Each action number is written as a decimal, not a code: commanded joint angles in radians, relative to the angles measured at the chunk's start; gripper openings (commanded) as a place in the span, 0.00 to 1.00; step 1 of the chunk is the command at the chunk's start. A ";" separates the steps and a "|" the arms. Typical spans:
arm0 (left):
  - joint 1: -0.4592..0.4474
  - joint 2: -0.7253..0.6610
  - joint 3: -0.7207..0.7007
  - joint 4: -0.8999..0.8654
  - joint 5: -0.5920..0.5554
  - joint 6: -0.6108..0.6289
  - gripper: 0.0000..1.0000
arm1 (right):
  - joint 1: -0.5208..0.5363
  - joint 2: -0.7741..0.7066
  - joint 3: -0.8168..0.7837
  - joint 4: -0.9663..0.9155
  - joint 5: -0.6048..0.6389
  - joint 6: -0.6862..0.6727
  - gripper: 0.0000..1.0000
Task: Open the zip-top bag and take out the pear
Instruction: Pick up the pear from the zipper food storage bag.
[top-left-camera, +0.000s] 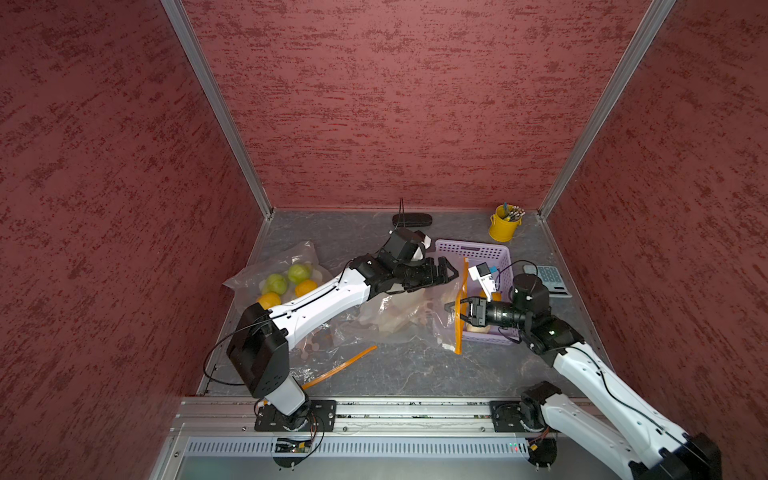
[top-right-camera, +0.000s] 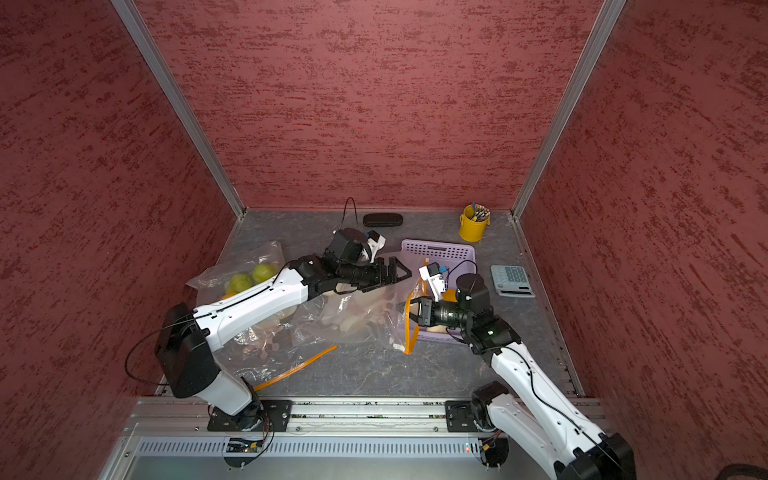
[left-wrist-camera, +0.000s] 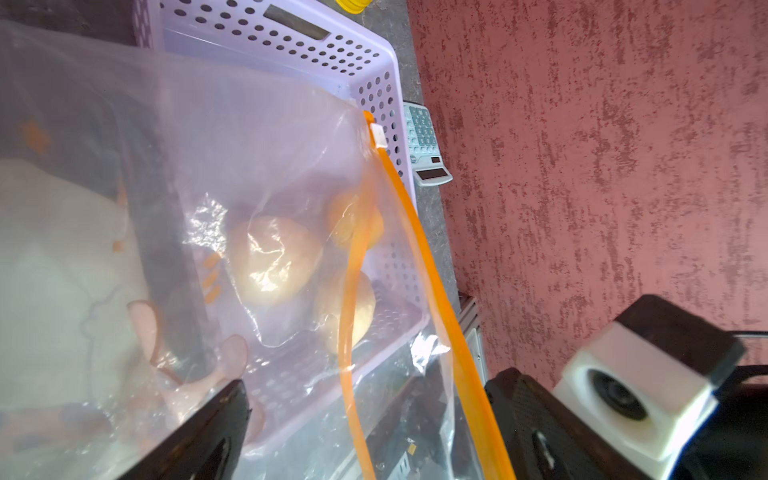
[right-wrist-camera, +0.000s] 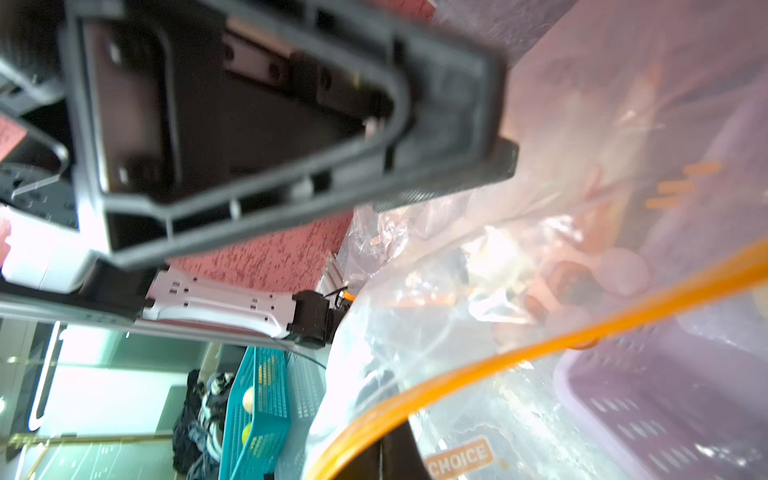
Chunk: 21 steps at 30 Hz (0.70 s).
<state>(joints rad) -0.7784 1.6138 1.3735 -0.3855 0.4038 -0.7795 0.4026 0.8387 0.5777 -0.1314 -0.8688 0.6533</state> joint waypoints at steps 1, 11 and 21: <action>0.004 0.030 0.077 -0.033 0.052 0.016 1.00 | 0.005 -0.007 -0.034 0.095 -0.089 -0.032 0.01; -0.020 0.218 0.248 -0.208 0.127 0.134 1.00 | 0.008 0.032 -0.034 0.132 -0.125 -0.061 0.01; -0.030 0.259 0.207 -0.202 0.216 0.172 0.93 | 0.013 0.037 -0.009 0.094 -0.107 -0.102 0.01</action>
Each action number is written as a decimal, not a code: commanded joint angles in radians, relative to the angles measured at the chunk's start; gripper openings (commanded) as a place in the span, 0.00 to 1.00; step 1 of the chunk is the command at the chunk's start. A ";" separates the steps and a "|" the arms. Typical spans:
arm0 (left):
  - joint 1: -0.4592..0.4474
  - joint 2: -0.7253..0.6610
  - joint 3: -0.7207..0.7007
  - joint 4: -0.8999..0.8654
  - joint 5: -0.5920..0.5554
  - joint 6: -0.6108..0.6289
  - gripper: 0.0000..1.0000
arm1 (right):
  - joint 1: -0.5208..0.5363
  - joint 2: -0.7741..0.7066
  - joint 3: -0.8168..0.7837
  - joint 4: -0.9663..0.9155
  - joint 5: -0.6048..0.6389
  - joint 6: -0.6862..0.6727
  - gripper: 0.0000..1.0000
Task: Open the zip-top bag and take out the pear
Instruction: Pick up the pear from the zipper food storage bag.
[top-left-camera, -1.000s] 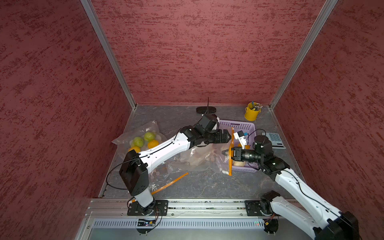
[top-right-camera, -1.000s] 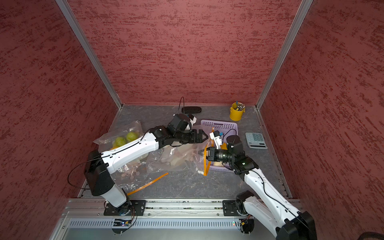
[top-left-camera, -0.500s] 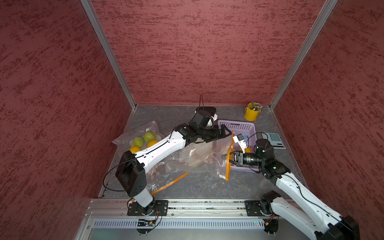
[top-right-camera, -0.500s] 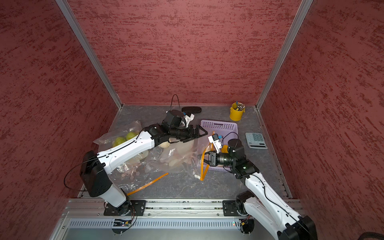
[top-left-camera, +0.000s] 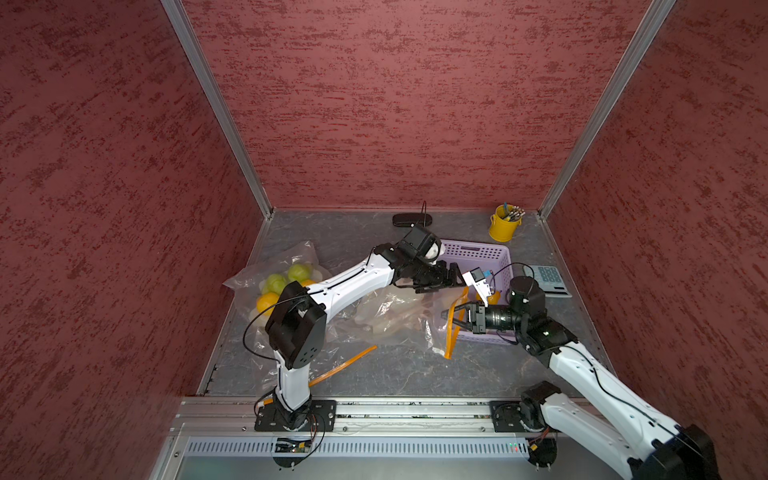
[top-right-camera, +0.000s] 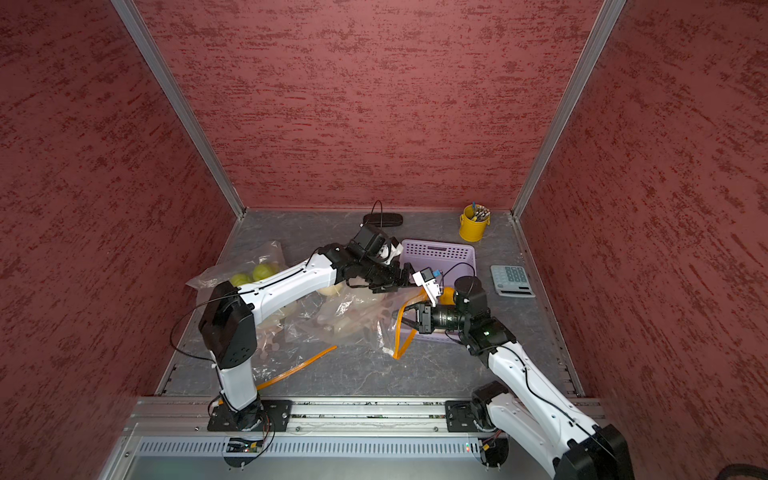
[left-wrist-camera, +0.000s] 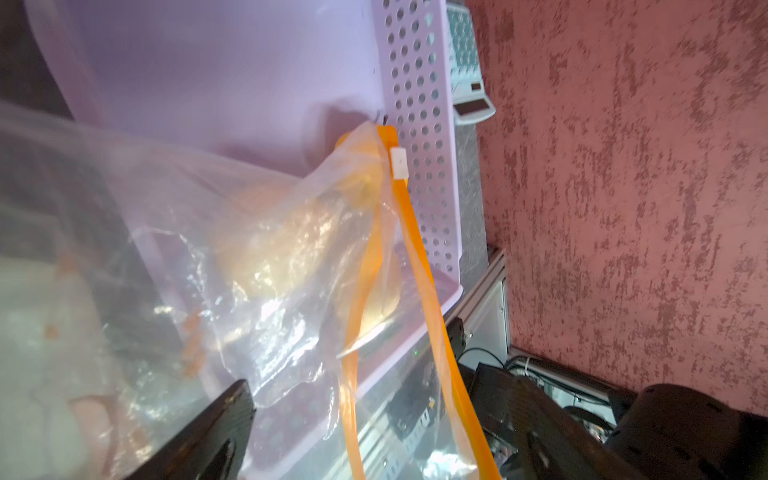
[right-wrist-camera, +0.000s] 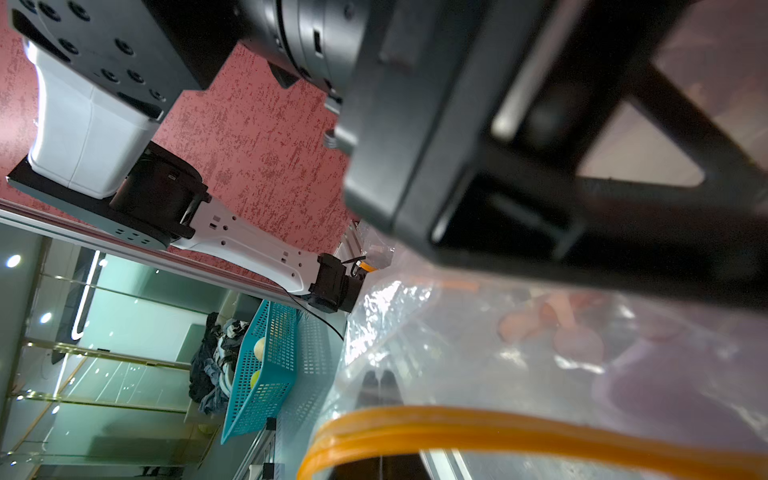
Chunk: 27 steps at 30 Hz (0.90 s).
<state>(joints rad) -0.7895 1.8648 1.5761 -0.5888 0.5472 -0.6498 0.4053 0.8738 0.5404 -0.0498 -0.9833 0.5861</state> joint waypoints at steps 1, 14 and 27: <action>-0.027 0.016 0.013 -0.006 0.093 0.059 0.91 | 0.010 0.005 0.034 0.002 0.017 -0.042 0.00; 0.041 -0.069 -0.077 0.113 0.165 0.047 0.00 | 0.008 0.053 0.122 -0.115 0.176 -0.071 0.00; 0.104 -0.284 -0.195 0.236 0.021 0.018 0.00 | 0.006 0.003 0.034 0.058 0.268 0.205 0.00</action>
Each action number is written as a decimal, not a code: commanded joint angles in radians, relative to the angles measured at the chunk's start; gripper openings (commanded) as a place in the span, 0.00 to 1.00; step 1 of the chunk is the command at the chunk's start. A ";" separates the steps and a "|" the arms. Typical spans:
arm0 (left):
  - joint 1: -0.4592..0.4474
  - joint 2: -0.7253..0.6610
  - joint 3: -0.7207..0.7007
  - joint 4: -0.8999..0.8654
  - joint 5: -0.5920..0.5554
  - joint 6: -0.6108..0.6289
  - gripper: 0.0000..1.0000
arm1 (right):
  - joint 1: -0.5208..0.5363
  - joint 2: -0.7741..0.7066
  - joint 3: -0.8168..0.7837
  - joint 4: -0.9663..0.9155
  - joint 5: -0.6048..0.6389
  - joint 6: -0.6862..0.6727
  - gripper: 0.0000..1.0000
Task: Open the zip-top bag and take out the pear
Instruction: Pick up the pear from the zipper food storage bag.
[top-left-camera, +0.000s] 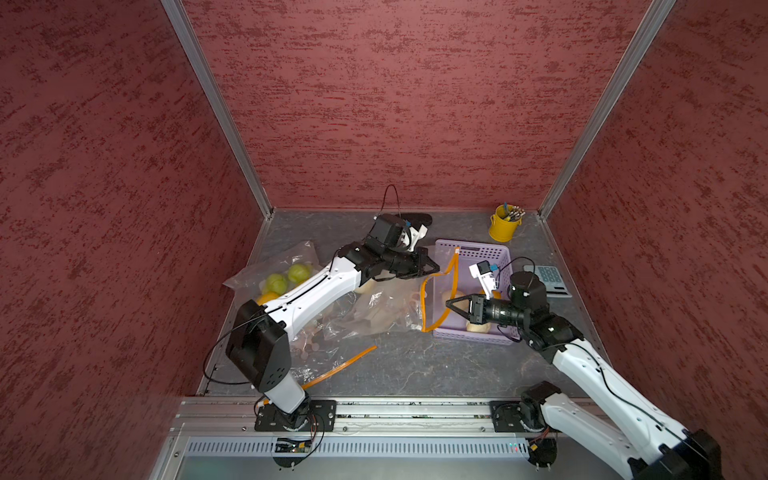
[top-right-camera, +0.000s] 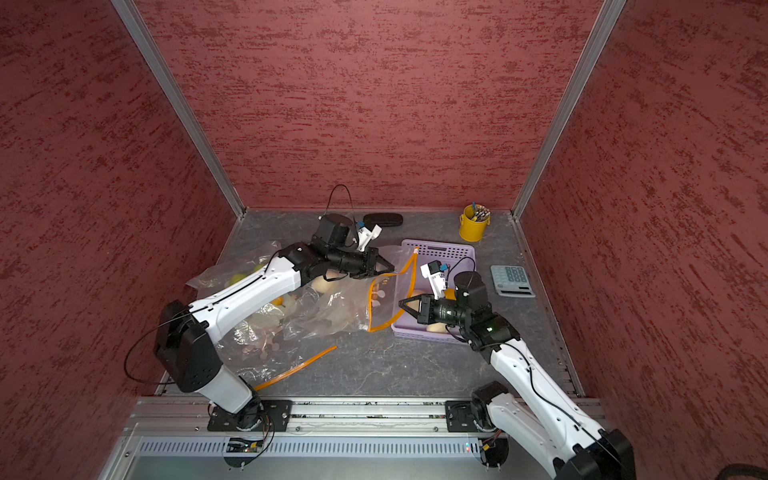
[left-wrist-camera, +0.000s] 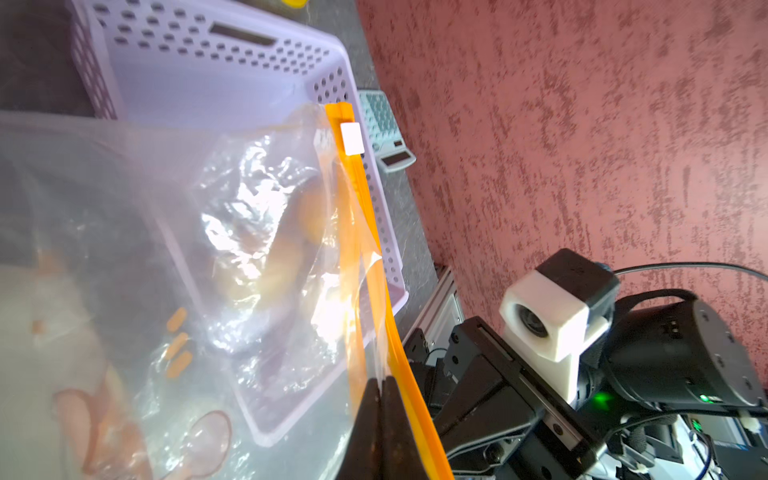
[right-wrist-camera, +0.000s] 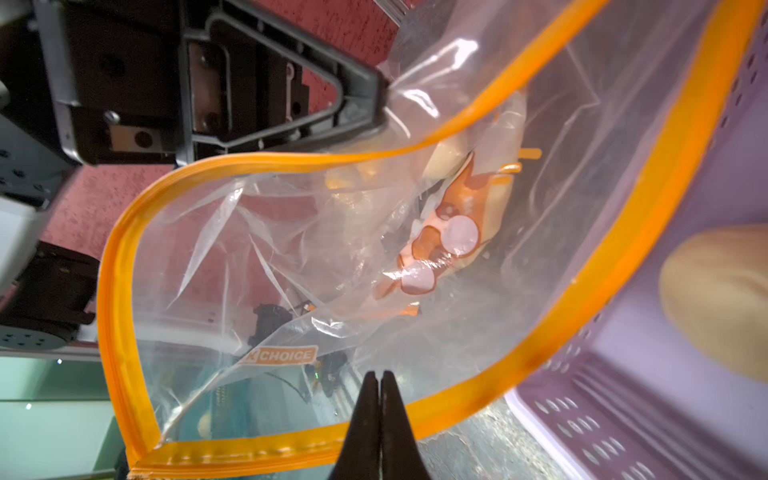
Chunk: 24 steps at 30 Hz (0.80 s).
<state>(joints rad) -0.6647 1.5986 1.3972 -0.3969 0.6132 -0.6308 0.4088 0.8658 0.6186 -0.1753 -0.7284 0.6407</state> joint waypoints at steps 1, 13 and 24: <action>-0.031 -0.022 -0.012 0.036 -0.062 0.010 0.00 | 0.002 0.029 -0.058 0.261 0.008 0.208 0.00; -0.117 -0.105 -0.046 0.057 -0.289 0.052 0.00 | 0.120 0.312 -0.017 0.496 0.077 0.449 0.00; -0.131 -0.271 -0.141 0.146 -0.501 0.095 0.00 | 0.188 0.242 -0.007 0.079 0.358 0.356 0.00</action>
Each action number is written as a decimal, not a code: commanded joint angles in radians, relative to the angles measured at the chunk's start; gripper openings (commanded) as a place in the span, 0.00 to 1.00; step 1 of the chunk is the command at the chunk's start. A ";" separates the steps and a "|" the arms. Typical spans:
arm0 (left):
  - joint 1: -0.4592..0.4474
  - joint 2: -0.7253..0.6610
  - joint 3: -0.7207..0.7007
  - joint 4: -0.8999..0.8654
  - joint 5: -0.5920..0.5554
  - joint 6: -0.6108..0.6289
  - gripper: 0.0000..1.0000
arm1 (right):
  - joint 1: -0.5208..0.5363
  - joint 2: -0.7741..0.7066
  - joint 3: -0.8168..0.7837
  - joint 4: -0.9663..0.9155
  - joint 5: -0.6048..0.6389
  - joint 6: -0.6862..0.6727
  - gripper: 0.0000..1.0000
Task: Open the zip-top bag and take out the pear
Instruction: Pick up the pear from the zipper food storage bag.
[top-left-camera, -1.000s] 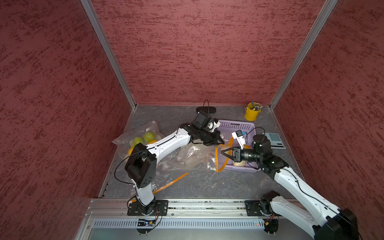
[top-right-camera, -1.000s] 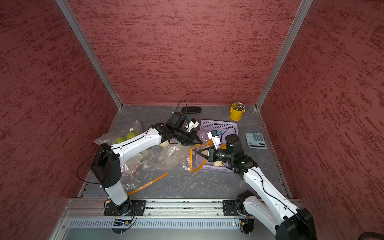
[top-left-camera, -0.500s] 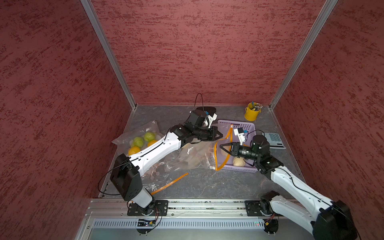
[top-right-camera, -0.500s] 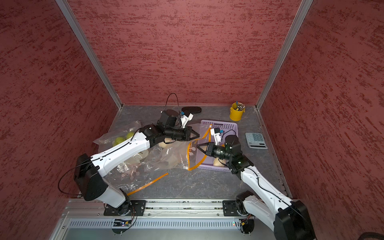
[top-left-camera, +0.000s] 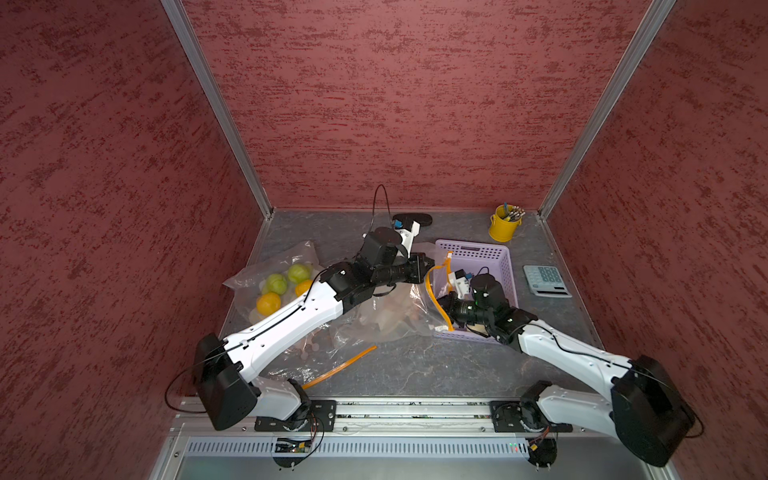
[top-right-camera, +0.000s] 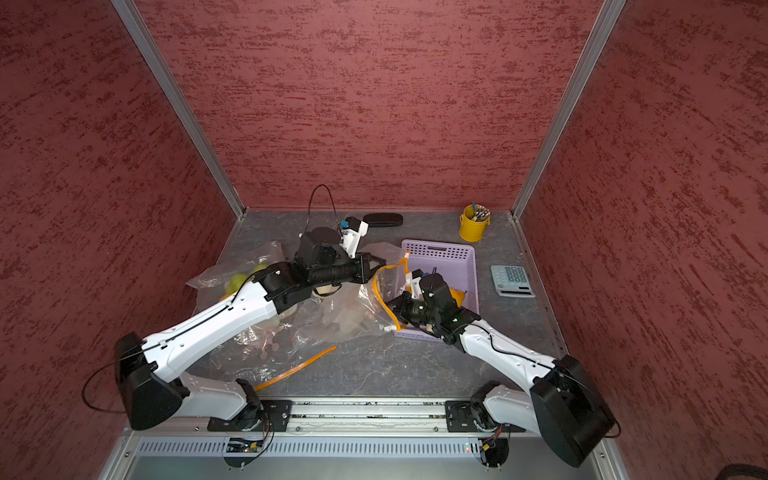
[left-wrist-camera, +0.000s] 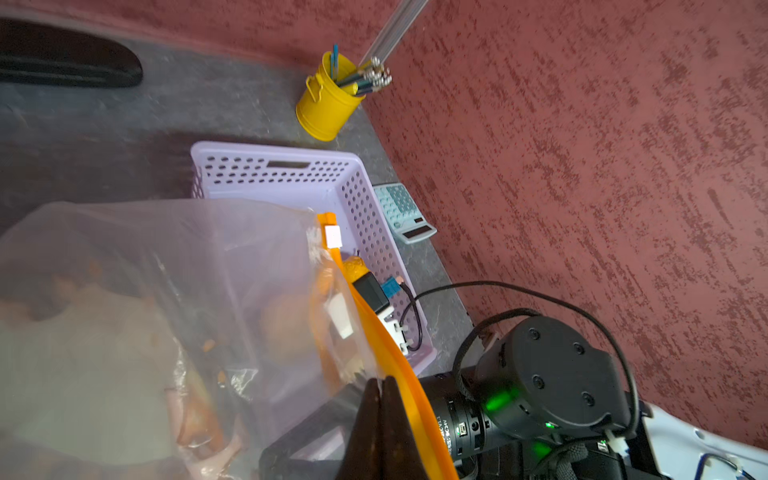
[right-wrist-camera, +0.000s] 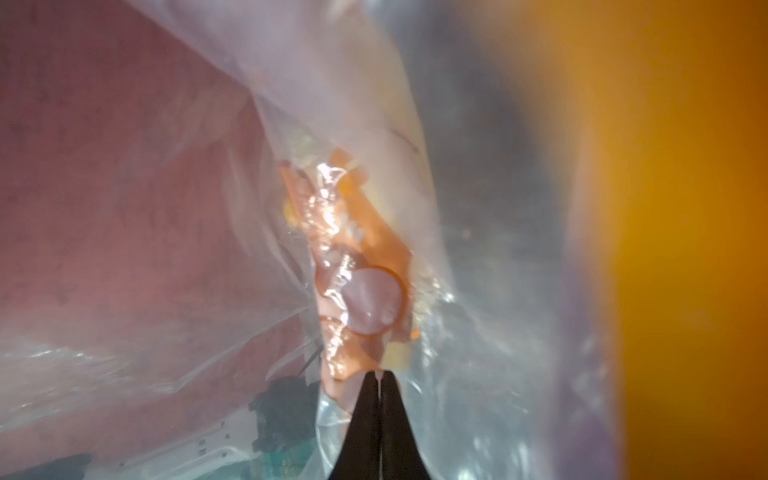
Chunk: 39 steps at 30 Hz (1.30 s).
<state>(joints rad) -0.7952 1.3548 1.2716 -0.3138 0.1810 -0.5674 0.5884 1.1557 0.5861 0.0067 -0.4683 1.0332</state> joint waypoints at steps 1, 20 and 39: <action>0.001 -0.029 -0.015 0.064 -0.073 0.037 0.00 | 0.010 -0.053 0.043 -0.145 0.089 -0.068 0.00; -0.021 0.001 -0.028 0.064 -0.026 0.048 0.00 | 0.047 -0.040 0.279 -0.303 -0.045 -0.248 0.00; 0.001 -0.001 -0.024 0.117 -0.099 0.034 0.00 | 0.219 -0.007 0.134 -0.005 -0.016 -0.027 0.00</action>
<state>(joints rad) -0.8017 1.3621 1.2461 -0.2359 0.1150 -0.5343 0.7853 1.1782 0.7372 -0.0269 -0.5247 0.9890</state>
